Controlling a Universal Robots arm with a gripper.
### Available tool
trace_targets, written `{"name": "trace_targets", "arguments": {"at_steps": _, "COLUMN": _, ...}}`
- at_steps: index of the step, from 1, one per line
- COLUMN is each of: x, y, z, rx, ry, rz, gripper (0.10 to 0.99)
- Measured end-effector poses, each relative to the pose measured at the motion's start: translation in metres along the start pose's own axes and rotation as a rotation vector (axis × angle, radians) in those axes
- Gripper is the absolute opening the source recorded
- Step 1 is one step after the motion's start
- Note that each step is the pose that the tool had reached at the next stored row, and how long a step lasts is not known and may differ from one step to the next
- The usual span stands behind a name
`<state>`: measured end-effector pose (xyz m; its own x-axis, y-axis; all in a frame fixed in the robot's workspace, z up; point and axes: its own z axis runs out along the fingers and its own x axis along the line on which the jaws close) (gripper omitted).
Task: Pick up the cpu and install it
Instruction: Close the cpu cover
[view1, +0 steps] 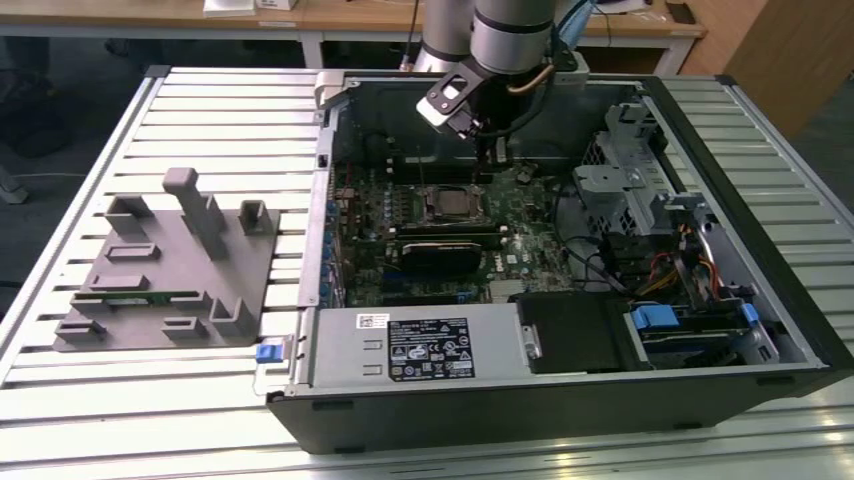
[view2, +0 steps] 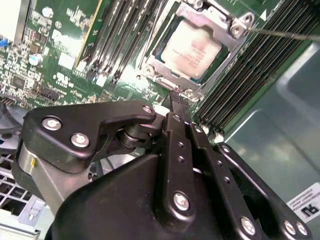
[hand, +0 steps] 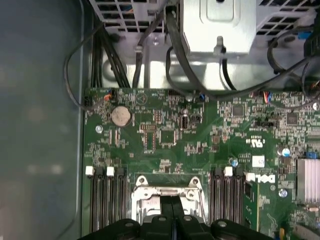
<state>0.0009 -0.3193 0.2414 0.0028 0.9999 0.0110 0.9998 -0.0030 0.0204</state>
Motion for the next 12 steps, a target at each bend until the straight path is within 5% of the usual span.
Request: {"name": "trace_targets", "arguments": {"at_steps": 12, "x": -0.0093, "y": -0.0188, "z": 0.0034, "rx": 0.002, "ry": 0.0008, "rz": -0.006, "gripper": 0.106}}
